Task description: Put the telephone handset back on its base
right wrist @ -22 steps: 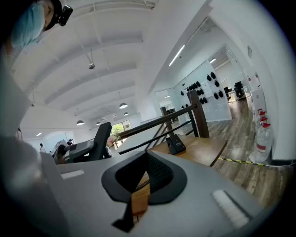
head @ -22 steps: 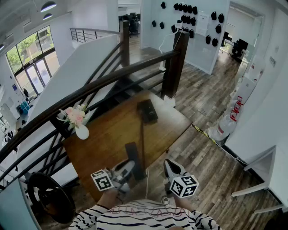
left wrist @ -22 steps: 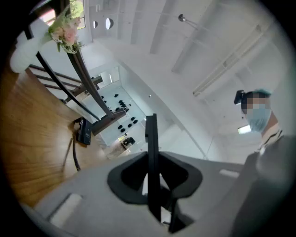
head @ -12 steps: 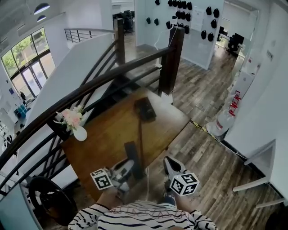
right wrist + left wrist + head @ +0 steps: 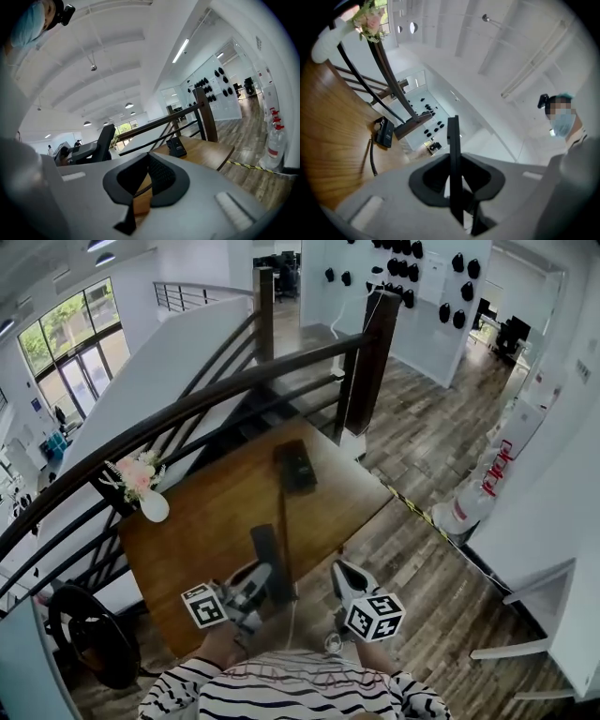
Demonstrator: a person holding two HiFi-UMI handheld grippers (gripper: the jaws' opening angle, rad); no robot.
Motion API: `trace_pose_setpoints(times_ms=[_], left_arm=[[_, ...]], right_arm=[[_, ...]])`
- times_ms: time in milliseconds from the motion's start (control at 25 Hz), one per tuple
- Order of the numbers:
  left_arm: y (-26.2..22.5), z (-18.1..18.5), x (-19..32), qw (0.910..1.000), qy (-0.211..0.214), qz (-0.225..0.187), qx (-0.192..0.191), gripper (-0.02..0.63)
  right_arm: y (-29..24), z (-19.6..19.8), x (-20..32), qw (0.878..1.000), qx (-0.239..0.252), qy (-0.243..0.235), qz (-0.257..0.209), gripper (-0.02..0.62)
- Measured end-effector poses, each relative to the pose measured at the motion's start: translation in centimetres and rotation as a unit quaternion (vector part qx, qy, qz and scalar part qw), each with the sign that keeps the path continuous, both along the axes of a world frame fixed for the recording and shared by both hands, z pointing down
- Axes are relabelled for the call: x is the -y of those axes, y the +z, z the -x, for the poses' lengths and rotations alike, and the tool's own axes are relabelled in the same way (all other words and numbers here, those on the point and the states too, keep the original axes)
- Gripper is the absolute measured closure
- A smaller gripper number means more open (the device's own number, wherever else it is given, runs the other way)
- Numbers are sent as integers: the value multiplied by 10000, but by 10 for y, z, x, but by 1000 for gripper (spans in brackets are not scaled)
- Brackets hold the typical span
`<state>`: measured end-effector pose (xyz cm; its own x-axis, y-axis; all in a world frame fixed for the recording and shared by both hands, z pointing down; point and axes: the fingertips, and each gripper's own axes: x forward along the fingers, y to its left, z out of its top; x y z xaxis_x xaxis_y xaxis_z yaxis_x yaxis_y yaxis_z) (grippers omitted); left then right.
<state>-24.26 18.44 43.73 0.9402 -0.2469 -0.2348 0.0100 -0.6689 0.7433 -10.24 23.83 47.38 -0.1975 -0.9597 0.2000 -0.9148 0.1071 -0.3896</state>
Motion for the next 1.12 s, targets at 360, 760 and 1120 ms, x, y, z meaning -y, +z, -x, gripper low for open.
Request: trace_pose_setpoints(times_ms=[360,760,1120], left_arm=[[15,-93,-1,9988,-469,32,147,535],[27,-156,0,9948,-996,87,191,535],[34,-164,40,9923,-1190,190,285,535]], right_arm=[[26,-91,7,9981,11,-573,240,594],[35,-166,14,9937,-79,-1068,329,595],[41,-173,52,9912,39,-1265,378,594]])
